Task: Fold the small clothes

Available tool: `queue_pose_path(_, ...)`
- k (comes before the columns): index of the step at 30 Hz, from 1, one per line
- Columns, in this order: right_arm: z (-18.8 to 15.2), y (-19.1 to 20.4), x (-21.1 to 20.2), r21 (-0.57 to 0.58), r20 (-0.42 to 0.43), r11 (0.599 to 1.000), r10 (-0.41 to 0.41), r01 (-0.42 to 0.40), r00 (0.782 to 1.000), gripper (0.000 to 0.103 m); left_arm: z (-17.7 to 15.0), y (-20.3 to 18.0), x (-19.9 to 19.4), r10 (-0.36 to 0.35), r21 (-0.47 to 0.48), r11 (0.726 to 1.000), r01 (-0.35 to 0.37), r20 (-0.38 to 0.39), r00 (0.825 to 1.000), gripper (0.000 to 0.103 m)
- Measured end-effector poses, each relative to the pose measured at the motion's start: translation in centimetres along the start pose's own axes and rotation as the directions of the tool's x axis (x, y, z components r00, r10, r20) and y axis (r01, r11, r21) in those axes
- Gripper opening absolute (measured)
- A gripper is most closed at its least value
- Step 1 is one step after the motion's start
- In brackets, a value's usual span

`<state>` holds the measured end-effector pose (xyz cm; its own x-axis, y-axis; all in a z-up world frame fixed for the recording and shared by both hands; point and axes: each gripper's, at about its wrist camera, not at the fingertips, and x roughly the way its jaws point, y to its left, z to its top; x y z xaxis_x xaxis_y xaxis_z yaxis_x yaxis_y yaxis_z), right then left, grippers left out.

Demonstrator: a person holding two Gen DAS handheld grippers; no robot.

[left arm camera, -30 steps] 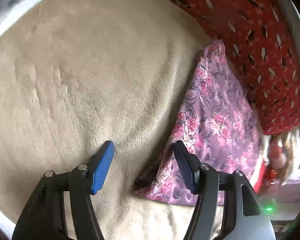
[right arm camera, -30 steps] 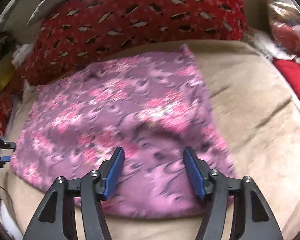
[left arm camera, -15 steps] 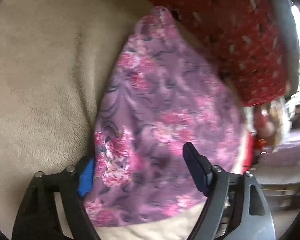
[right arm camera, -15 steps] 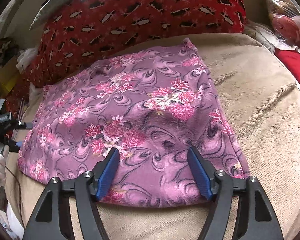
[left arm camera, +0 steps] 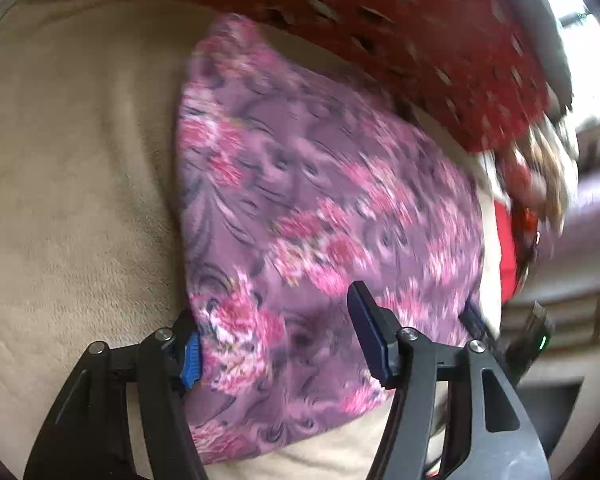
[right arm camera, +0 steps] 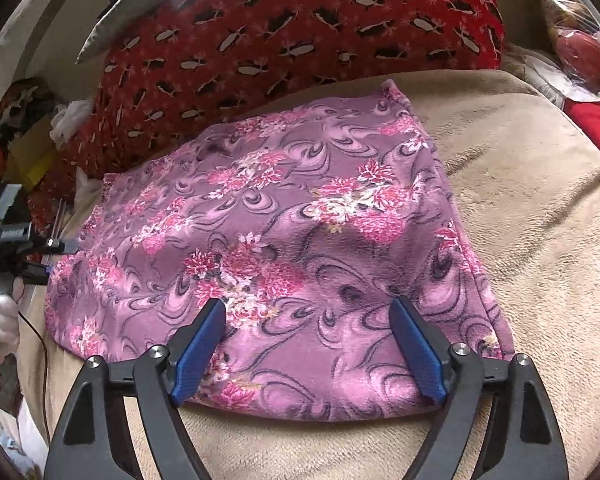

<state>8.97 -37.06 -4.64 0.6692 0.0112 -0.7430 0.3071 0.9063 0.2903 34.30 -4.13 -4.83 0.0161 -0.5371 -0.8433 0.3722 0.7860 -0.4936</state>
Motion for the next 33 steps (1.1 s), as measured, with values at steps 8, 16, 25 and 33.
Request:
queue_pose_path(8,-0.1,0.4,0.3,-0.037,0.005,0.999,0.004,-0.004,1.000,0.094,0.5,-0.4,-4.3,-0.128,-0.007,0.992,0.129,0.090,0.988,0.051)
queue_pose_path(16,-0.1,0.3,0.3,-0.038,0.003,0.999,0.018,-0.018,1.000,0.096,1.0,0.9,1.3,0.016,-0.073,0.997,-0.018,-0.036,0.999,0.056)
queue_pose_path(25,0.5,0.0,0.2,-0.013,-0.005,0.999,0.042,-0.042,0.999,0.096,0.5,-4.4,-2.3,-0.111,-0.026,0.993,0.112,0.035,0.993,0.001)
queue_pose_path(33,2.0,-2.7,-1.9,0.128,0.022,0.988,0.089,-0.091,0.996,0.088,-0.3,-8.3,-3.0,-0.084,-0.072,0.993,0.091,0.099,0.992,0.001)
